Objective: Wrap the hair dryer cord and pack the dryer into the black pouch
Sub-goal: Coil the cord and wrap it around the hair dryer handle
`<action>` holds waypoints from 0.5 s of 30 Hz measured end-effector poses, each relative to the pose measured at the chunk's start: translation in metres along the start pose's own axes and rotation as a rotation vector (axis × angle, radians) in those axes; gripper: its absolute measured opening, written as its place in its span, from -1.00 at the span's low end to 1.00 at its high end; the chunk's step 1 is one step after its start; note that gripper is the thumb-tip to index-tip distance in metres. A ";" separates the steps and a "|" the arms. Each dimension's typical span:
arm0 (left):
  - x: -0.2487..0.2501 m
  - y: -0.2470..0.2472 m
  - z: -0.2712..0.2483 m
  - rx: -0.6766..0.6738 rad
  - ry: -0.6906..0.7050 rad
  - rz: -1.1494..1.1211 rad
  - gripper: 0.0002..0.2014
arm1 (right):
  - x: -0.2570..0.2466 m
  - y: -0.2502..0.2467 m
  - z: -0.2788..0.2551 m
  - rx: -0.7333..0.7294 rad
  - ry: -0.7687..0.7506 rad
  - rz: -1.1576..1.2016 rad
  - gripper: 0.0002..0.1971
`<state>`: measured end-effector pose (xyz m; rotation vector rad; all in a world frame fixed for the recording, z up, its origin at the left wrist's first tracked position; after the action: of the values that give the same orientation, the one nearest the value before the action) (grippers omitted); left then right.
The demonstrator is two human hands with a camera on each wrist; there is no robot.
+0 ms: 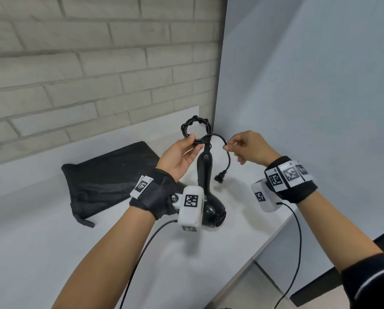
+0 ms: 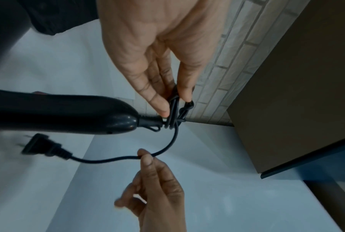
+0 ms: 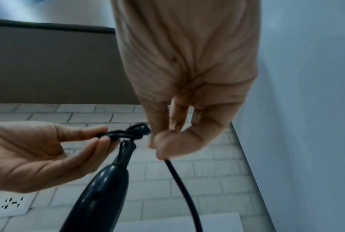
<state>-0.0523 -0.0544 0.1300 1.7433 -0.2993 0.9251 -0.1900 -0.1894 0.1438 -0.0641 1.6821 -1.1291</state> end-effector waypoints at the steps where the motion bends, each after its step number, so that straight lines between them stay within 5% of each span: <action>1: -0.001 -0.001 0.000 -0.008 0.012 0.015 -0.90 | 0.001 0.004 0.003 -0.008 0.004 0.068 -0.88; 5: -0.001 -0.003 0.000 -0.042 0.050 0.092 -0.92 | -0.001 0.015 0.012 -0.074 0.006 0.386 -0.94; 10: 0.000 -0.002 -0.001 -0.103 0.068 0.197 -0.90 | -0.016 0.027 0.020 -0.188 0.066 0.649 -0.68; 15: 0.002 -0.007 -0.003 -0.127 0.070 0.217 -0.89 | -0.021 0.027 0.033 -0.249 0.203 1.047 -0.73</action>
<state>-0.0480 -0.0490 0.1271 1.5795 -0.4977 1.0964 -0.1432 -0.1842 0.1406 0.7159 1.6624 -0.1376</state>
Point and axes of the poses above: each hand's wrist, its own z-axis towards the middle knuckle, its own y-axis out of the palm, x = y × z, the point moved 2 cm from there along z, towards the middle knuckle, and after that the axes turned 7 degrees about -x, right-handed, at the moved point
